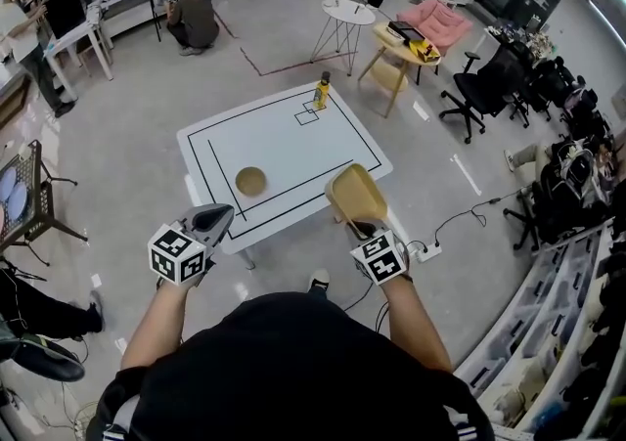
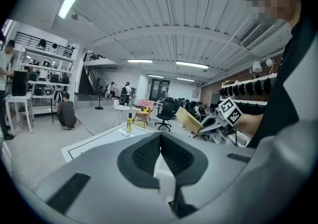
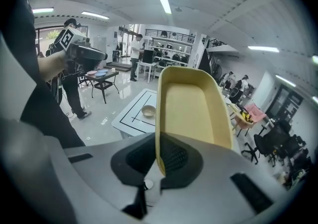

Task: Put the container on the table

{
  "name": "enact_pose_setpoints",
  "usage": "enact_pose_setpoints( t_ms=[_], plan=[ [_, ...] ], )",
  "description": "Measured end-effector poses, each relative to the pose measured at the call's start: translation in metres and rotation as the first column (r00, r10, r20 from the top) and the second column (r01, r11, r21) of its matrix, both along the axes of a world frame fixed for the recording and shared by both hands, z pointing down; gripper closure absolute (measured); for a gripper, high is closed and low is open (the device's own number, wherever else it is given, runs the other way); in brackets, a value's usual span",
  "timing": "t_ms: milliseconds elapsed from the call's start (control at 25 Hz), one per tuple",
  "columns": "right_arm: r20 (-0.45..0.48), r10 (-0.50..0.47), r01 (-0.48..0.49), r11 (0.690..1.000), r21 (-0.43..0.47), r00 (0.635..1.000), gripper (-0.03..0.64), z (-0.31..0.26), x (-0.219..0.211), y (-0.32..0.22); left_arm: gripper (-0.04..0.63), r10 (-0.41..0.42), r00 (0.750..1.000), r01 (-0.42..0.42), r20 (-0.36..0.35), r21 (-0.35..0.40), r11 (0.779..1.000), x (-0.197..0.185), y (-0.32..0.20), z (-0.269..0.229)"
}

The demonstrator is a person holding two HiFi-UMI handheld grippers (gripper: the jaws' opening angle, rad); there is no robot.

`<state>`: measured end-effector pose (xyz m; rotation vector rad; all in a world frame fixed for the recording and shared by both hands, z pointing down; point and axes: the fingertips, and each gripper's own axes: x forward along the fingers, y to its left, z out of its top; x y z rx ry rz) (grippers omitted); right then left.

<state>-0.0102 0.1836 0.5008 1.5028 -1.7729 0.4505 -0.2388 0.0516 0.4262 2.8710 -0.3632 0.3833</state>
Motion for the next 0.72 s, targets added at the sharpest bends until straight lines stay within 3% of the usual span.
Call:
enact_pose_setpoints(
  t_ms=[720],
  plan=[
    [0.045,-0.120,0.122,0.991,-0.059,0.992,0.607,0.032,0.095,-0.065,0.588,-0.043,0.998,0.045,0.051,-0.032,0.998,0.111,-0.038,0.015]
  ],
)
